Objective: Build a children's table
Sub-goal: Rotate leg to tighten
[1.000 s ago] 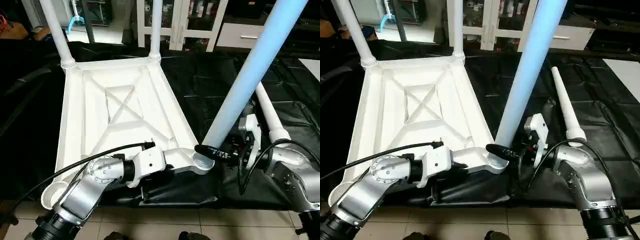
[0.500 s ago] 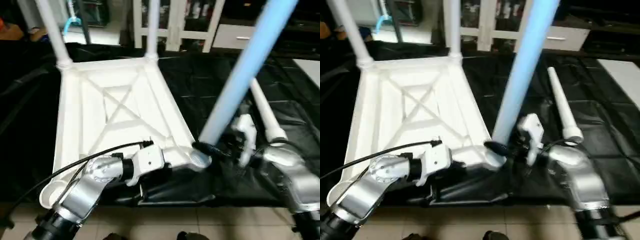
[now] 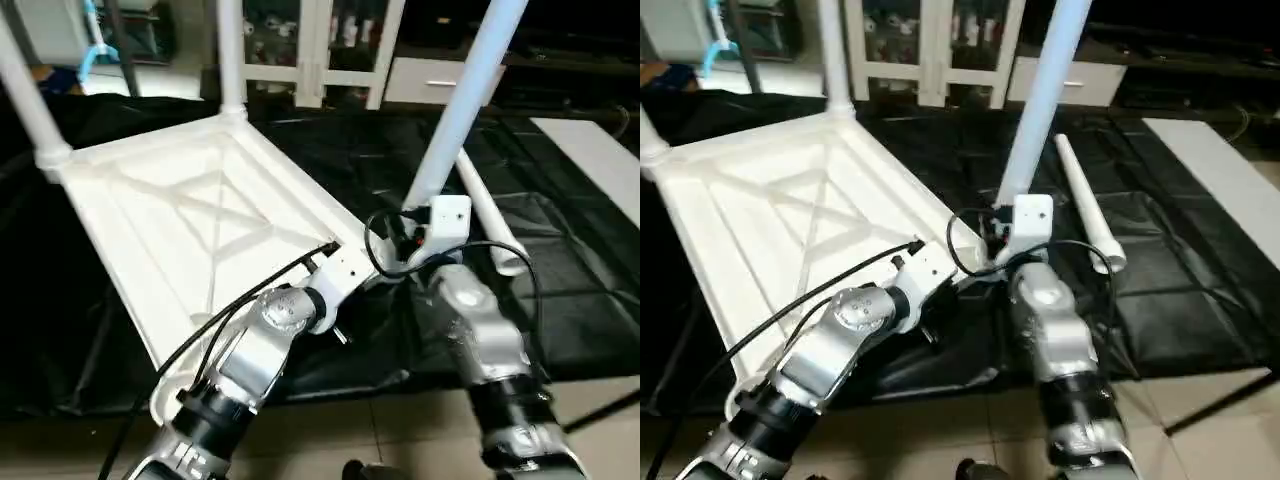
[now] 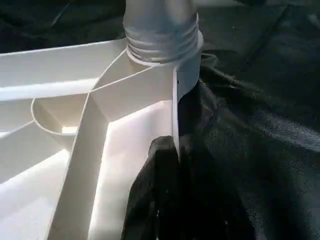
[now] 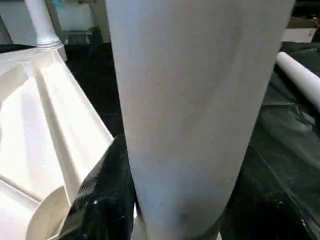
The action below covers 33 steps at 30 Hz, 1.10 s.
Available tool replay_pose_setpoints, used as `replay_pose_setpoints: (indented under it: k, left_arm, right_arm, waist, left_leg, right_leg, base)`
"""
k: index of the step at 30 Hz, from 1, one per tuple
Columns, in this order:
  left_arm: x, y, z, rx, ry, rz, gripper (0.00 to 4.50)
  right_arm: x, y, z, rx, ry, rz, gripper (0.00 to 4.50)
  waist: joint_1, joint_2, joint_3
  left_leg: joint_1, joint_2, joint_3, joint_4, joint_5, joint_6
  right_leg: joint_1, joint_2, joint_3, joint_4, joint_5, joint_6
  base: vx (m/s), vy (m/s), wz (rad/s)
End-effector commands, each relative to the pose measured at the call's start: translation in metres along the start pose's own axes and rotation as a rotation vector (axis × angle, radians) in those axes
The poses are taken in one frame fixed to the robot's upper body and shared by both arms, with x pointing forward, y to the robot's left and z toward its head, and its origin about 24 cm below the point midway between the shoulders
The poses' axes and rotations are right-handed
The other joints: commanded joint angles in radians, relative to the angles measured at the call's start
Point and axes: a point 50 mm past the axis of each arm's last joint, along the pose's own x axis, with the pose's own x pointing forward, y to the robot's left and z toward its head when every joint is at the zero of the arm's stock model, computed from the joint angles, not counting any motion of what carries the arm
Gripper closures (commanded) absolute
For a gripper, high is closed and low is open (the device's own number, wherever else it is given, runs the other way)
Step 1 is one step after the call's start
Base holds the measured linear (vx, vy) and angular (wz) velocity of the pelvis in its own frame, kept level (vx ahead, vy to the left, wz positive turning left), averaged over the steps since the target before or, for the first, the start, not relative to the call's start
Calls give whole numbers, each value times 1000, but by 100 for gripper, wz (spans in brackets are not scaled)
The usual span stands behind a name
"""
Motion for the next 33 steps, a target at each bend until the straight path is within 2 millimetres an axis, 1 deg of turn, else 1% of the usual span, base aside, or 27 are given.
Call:
replay_pose_setpoints:
  k: [1, 2, 3, 4, 5, 6, 7, 8, 10, 12, 13, 14, 15, 16, 17, 18, 19, 21, 22, 24, 25, 26, 28, 29, 31, 32, 33]
  left_arm:
    - [-4, 6, 7, 46, -41, 19, 450]
    - [-10, 9, 2, 72, -44, 3, 450]
    - [-12, 8, 1, 85, -56, -13, 450]
    - [-14, 8, 1, 100, -70, -32, 450]
    - [-20, 7, -2, 130, -93, -83, 450]
    - [-26, 4, -3, 163, -125, -135, 450]
    - [-31, 2, -4, 187, -148, -179, 450]
    - [-37, 0, -8, 206, -159, -229, 450]
    - [-46, 0, -13, 227, -171, -278, 450]
    - [-51, 2, -16, 234, -178, -294, 450]
    - [-54, 2, -17, 227, -188, -308, 450]
    - [-56, 2, -17, 220, -196, -319, 450]
    - [-59, 1, -16, 218, -211, -339, 450]
    - [-61, 0, -15, 217, -224, -357, 450]
    - [-64, -1, -14, 217, -237, -383, 450]
    - [-64, -1, -14, 217, -237, -383, 450]
    - [-66, -2, -13, 224, -243, -404, 450]
    - [-66, -3, -13, 227, -245, -411, 450]
    - [-67, -3, -12, 231, -250, -418, 450]
    - [-67, -5, -11, 232, -262, -434, 450]
    - [-67, -5, -11, 232, -262, -435, 450]
    - [-67, -5, -10, 231, -265, -440, 450]
    - [-67, -7, -9, 229, -270, -453, 450]
    - [-67, -9, -8, 225, -273, -467, 450]
    - [-67, -9, -8, 228, -272, -473, 450]
    - [-67, -10, -8, 228, -271, -475, 450]
    - [-67, -10, -8, 228, -271, -475, 450]
  right_arm:
    - [-3, -2, -6, 16, 20, 49, 263]
    - [-7, 1, 4, -55, -35, 172, 229]
    - [-8, 1, 5, -71, -43, 196, 208]
    - [-10, 1, 7, -89, -51, 225, 194]
    - [-16, 0, 12, -106, -69, 300, 194]
    - [-22, -2, 15, -99, -68, 372, 188]
    - [-28, -4, 17, -95, -64, 432, 179]
    - [-35, -9, 20, -115, -59, 502, 165]
    - [-48, -20, 23, -153, -24, 619, 143]
    - [-60, -29, 24, -173, 20, 716, 136]
    - [-67, -36, 24, -182, 46, 758, 119]
    - [-71, -41, 24, -187, 63, 781, 110]
    - [-76, -49, 25, -195, 89, 808, 110]
    - [-80, -54, 25, -202, 112, 825, 102]
    - [-84, -63, 24, -214, 145, 832, 87]
    - [-84, -63, 24, -214, 145, 832, 78]
    - [-85, -68, 21, -236, 169, 825, 78]
    - [-86, -69, 20, -249, 179, 824, 62]
    - [-84, -70, 18, -266, 185, 812, 55]
    - [-81, -69, 16, -262, 186, 810, 55]
    - [-81, -69, 16, -262, 186, 810, 55]
    - [-81, -68, 16, -247, 185, 825, 55]
    - [-80, -64, 15, -235, 176, 861, 55]
    - [-78, -59, 14, -227, 169, 896, 55]
    - [-76, -56, 13, -232, 172, 910, 55]
    - [-75, -55, 12, -235, 173, 909, 55]
    - [-75, -55, 12, -235, 173, 909, 55]
  waist:
    - [-1, 10, -56]
    - [2, 10, -58]
    - [4, 11, -57]
    - [6, 11, -57]
    - [9, 7, -59]
    - [12, 8, -60]
    - [18, 10, -59]
    - [28, 10, -57]
    - [33, 11, -56]
    - [46, 15, -54]
    - [51, 10, -51]
    - [60, 9, -53]
    - [61, 6, -54]
    - [62, 6, -56]
    - [65, 6, -57]
    - [66, 8, -58]
    - [67, 9, -59]
    - [71, 6, -61]
    - [73, 9, -60]
    - [75, 6, -60]
    - [75, 5, -59]
    - [77, 8, -59]
    - [76, 5, -59]
    - [78, 6, -59]
    - [78, 7, -59]
    - [77, 6, -60]
    - [79, 8, -60]
  left_leg:
    - [22, 5, -7, -95, -555, -13]
    - [20, 5, -6, -94, -535, -12]
    - [21, 9, -3, -94, -521, -11]
    - [20, 6, -2, -94, -513, -7]
    - [17, 7, 0, -93, -493, -4]
    - [18, 8, 1, -93, -481, -1]
    - [16, 11, 3, -95, -465, 7]
    - [14, 13, 3, -98, -453, 14]
    - [22, 15, 7, -97, -457, 13]
    - [30, 18, 12, -94, -465, 15]
    - [32, 17, 16, -93, -469, 17]
    - [37, 17, 20, -90, -465, 16]
    - [34, 15, 23, -89, -451, 19]
    - [29, 15, 21, -90, -435, 20]
    - [23, 17, 20, -92, -402, 26]
    - [23, 18, 20, -92, -395, 28]
    - [21, 17, 21, -92, -379, 29]
    - [21, 15, 24, -88, -358, 33]
    - [21, 15, 24, -88, -353, 32]
    - [22, 15, 26, -87, -351, 31]
    - [24, 14, 27, -85, -364, 32]
    - [25, 14, 26, -85, -368, 30]
    - [21, 14, 25, -85, -368, 30]
    - [22, 14, 25, -84, -368, 29]
    - [22, 15, 24, -85, -363, 27]
    - [19, 15, 23, -86, -356, 26]
    - [20, 16, 23, -86, -351, 25]
  right_leg:
    - [39, -22, 1, -71, -478, -93]
    - [42, -24, 3, -66, -464, -102]
    - [38, -26, 9, -64, -444, -115]
    - [39, -24, 10, -64, -440, -120]
    - [41, -26, 12, -60, -437, -124]
    - [43, -27, 14, -57, -429, -125]
    - [43, -26, 19, -53, -414, -128]
    - [46, -25, 20, -50, -414, -127]
    - [37, -22, 23, -50, -415, -133]
    - [31, -21, 27, -51, -418, -136]
    - [28, -18, 30, -50, -427, -137]
    - [24, -18, 35, -50, -439, -135]
    - [24, -16, 40, -47, -438, -140]
    - [29, -16, 40, -44, -432, -141]
    - [34, -18, 42, -39, -404, -145]
    - [34, -18, 42, -37, -393, -148]
    - [36, -18, 42, -35, -373, -155]
    - [36, -17, 43, -33, -358, -162]
    - [35, -18, 43, -33, -357, -163]
    - [35, -18, 44, -33, -367, -158]
    - [31, -17, 44, -36, -395, -153]
    - [31, -18, 44, -36, -402, -151]
    - [32, -17, 43, -36, -415, -145]
    - [31, -18, 43, -35, -424, -141]
    - [31, -17, 43, -35, -419, -141]
    - [32, -17, 42, -32, -409, -145]
    - [33, -17, 43, -32, -402, -147]
  base:
    - [0, 0, 0]
    - [0, 0, 0]
    - [0, 0, 0]
    - [0, 0, 0]
    - [0, 0, 0]
    - [0, 0, 0]
    - [0, 0, 0]
    - [0, 0, 0]
    - [0, 0, 0]
    - [0, 0, 0]
    - [0, 0, 0]
    - [0, 0, 0]
    - [0, 0, 0]
    - [0, 0, 0]
    - [0, 0, 0]
    - [0, 0, 0]
    - [0, 0, 0]
    - [0, 0, 0]
    - [0, 0, 0]
    - [0, 0, 0]
    - [0, 0, 0]
    - [0, 0, 0]
    - [0, 0, 0]
    - [0, 0, 0]
    - [0, 0, 0]
    - [0, 0, 0]
    - [0, 0, 0]
